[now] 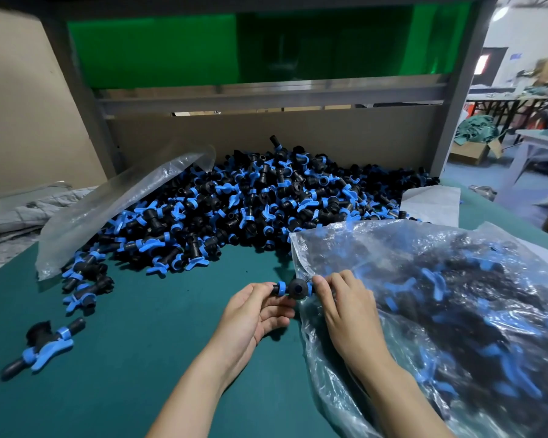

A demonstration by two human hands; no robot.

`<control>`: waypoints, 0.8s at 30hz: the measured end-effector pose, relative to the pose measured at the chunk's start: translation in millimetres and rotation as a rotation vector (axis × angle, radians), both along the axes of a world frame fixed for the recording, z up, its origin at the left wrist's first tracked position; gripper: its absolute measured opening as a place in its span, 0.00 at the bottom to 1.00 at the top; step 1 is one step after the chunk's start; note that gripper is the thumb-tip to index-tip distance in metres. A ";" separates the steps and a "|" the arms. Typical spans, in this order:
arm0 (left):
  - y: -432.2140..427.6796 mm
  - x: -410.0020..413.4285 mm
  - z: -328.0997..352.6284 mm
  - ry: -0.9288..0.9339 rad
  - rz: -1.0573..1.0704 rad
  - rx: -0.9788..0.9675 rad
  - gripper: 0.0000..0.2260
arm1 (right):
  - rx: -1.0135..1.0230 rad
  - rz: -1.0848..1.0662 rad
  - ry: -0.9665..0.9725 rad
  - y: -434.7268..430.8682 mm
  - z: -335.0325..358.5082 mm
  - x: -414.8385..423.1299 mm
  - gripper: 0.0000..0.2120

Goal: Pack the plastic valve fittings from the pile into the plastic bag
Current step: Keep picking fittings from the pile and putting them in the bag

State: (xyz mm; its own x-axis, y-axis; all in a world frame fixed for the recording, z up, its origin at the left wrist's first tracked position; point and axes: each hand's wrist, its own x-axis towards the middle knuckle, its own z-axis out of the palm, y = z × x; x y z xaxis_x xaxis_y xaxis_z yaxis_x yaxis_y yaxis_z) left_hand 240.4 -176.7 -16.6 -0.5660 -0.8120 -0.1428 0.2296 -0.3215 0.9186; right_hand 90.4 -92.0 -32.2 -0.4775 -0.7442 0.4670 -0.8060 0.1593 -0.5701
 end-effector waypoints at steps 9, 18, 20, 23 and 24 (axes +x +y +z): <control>-1.2 0.8 0.0 -0.037 -0.021 -0.017 0.12 | 0.009 0.009 -0.001 0.8 1.1 0.6 0.19; 0.5 5.4 1.3 -0.103 -0.068 -0.075 0.10 | 0.006 0.010 -0.039 1.8 3.7 1.3 0.19; 0.3 5.5 0.9 -0.106 -0.067 -0.074 0.11 | 0.002 0.007 -0.045 2.0 4.3 1.7 0.19; 1.4 4.2 0.3 -0.102 -0.016 -0.101 0.12 | 0.003 0.012 -0.052 2.3 4.4 1.8 0.20; 2.7 3.2 0.0 -0.096 0.027 -0.142 0.11 | 0.009 0.014 -0.042 2.7 4.1 1.4 0.21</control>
